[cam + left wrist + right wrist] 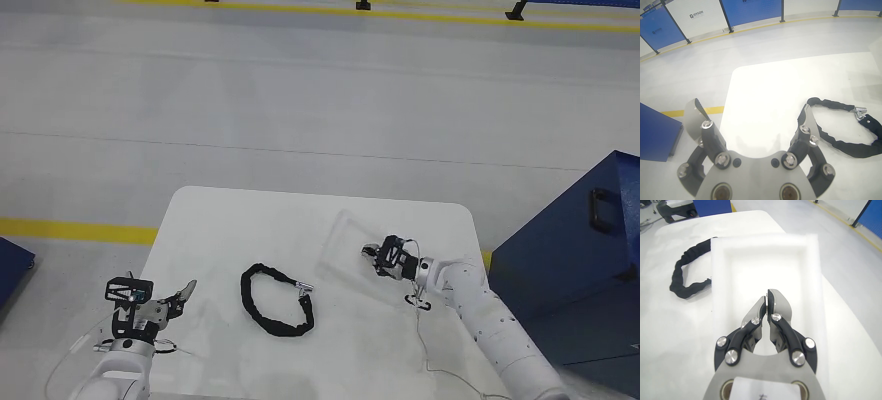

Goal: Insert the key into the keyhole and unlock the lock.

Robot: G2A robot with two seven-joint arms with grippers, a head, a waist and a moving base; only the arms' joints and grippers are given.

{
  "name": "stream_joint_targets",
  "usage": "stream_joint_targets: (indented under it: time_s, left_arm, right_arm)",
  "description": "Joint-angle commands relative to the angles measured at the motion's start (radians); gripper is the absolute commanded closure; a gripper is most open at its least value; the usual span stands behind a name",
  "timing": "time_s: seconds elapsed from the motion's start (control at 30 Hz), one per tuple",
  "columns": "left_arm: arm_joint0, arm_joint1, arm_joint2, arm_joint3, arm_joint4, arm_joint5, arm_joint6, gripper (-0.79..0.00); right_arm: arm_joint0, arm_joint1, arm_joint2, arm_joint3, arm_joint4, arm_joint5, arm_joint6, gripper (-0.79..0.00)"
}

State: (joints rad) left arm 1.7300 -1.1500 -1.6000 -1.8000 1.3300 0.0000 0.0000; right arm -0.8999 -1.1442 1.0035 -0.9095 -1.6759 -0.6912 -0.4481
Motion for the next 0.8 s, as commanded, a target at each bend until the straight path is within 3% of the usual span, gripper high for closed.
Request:
stream_joint_targets:
  time_s: [0.0,0.33,0.43,0.6,0.77]
  left_arm:
    - [0.000,0.000,0.000,0.000,0.000,0.000,0.000,-0.785]
    - [0.000,0.000,0.000,0.000,0.000,0.000,0.000,-0.785]
    - [0.000,0.000,0.000,0.000,0.000,0.000,0.000,-0.785]
    - [0.000,0.000,0.000,0.000,0.000,0.000,0.000,-0.785]
    - [0.000,0.000,0.000,0.000,0.000,0.000,0.000,-0.785]
  right_arm:
    - [-0.040,0.008,-0.007,-0.024,-0.096,0.088,-0.076,0.000]
    - [-0.116,0.021,-0.014,0.003,-0.216,0.337,-0.247,0.000]
    - [-0.118,0.016,-0.006,0.021,-0.171,0.343,-0.263,0.000]
    - [-0.126,0.019,0.053,-0.006,-0.008,0.259,-0.253,0.000]
    - [-0.171,0.041,0.160,-0.103,0.210,0.063,-0.146,0.000]
